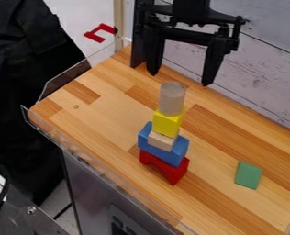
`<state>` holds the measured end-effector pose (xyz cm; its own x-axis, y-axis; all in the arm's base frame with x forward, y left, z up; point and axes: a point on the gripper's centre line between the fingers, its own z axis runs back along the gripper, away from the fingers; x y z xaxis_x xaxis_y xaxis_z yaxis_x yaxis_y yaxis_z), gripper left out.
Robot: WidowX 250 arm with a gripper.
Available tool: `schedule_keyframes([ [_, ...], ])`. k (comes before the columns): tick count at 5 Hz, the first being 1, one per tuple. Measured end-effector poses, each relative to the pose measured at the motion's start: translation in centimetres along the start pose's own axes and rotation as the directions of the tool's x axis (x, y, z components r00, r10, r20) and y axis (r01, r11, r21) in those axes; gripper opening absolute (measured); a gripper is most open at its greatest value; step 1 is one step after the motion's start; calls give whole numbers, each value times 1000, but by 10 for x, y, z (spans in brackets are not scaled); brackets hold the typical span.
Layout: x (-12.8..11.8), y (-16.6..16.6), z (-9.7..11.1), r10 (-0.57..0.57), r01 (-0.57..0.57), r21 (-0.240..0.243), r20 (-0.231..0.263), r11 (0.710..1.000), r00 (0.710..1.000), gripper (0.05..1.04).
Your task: Put cylinder from top of the tower to the left of the table
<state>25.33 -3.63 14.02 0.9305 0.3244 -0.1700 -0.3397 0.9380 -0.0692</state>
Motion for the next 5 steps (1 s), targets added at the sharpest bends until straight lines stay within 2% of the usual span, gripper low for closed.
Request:
schedule_keyframes([
  [1, 3, 4, -5, 11, -11, -7, -11, 1000, 1000, 999],
  [2, 6, 5, -15, 13, -13, -5, -56, 1000, 998, 999],
  [5, 5, 5, -22, 32, -34, -25, -78, 999, 996, 999],
])
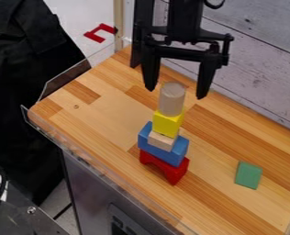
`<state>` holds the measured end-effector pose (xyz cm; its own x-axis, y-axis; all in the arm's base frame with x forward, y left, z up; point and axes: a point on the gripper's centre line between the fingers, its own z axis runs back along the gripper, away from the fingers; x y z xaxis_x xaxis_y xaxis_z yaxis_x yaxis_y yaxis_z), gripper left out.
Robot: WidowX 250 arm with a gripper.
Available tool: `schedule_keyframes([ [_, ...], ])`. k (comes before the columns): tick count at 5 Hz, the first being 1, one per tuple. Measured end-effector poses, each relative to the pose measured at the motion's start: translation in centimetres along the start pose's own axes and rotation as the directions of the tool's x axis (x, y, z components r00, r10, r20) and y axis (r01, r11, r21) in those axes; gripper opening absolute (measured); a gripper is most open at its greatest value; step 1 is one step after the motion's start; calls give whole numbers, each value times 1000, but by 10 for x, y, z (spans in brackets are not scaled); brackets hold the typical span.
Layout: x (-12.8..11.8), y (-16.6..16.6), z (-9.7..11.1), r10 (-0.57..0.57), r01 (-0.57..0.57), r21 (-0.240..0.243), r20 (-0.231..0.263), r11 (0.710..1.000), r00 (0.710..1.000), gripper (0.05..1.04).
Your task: Put cylinder from top of the tower to the left of the table
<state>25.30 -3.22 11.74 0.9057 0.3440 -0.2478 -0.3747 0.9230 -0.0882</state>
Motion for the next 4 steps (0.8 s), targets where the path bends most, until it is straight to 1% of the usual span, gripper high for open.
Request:
schedule_keyframes([
  [1, -1, 2, -5, 15, -15, -5, -16, 1000, 1000, 947],
  [2, 0, 3, -8, 17, -17, -6, -25, 1000, 1000, 658],
  [3, 1, 3, -8, 20, -20, -8, -19, 1000, 1000, 530],
  [4, 1, 3, -8, 22, -22, -7, -22, 1000, 1000, 530],
])
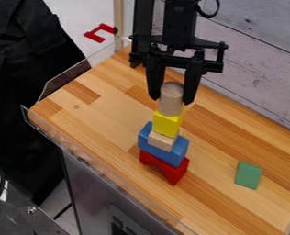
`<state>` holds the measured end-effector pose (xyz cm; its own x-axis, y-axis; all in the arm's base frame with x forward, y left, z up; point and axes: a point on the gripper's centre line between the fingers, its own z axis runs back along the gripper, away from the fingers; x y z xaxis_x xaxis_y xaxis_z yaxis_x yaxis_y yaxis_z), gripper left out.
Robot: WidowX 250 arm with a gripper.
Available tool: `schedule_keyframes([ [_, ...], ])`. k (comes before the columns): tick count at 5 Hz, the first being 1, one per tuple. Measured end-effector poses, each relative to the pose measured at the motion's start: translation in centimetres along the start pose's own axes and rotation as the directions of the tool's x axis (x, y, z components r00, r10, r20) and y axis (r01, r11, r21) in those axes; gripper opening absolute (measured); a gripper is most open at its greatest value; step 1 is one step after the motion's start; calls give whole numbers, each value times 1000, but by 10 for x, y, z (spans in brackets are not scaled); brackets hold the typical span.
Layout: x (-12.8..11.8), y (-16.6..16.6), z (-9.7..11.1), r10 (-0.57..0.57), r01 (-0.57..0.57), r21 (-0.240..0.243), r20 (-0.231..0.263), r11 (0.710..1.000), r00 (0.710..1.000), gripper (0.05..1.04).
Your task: Put cylinder from top of the tower to the left of the table
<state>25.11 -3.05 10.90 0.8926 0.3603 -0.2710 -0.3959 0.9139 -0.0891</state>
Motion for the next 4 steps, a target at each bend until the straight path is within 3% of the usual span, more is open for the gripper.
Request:
schedule_keyframes([
  [1, 1, 5, 9, 17, -17, 16, -7, 1000, 1000, 530],
  [2, 13, 15, 35, 31, -31, 9, 74, 999, 997, 530],
  [4, 27, 47, 49, 67, -62, -41, 128, 997, 990, 530],
])
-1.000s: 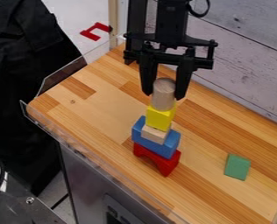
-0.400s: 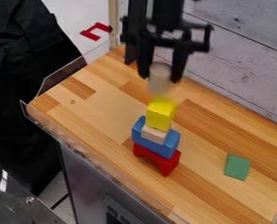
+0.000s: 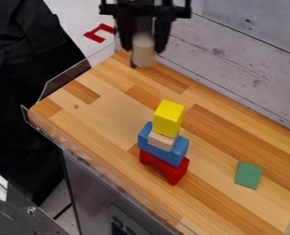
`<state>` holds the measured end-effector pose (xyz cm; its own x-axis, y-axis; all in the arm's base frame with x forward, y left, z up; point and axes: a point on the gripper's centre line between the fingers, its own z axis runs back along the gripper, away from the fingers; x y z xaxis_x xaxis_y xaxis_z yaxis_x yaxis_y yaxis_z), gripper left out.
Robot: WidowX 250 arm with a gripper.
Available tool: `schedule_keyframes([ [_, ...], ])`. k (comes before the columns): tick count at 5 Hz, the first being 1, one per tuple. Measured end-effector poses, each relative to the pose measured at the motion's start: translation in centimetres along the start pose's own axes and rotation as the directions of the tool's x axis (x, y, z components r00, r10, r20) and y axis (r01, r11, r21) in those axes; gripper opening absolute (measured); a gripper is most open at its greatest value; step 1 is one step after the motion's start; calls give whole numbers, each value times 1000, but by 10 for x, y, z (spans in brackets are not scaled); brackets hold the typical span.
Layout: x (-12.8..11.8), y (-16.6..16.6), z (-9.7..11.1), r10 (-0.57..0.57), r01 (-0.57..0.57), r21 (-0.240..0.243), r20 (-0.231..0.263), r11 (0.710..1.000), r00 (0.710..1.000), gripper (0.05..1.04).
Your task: Put cylinder from top of the tower to the left of the table
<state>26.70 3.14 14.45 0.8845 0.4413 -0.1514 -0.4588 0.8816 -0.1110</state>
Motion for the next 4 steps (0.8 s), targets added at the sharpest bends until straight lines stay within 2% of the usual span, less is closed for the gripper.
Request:
schedule_keyframes([
  [1, 16, 25, -14, 32, -32, 8, -23, 999, 999, 530],
  [2, 33, 37, -30, -15, 15, 15, -5, 1000, 1000, 530],
  [4, 65, 43, -70, -66, 67, 14, -42, 998, 997, 530],
])
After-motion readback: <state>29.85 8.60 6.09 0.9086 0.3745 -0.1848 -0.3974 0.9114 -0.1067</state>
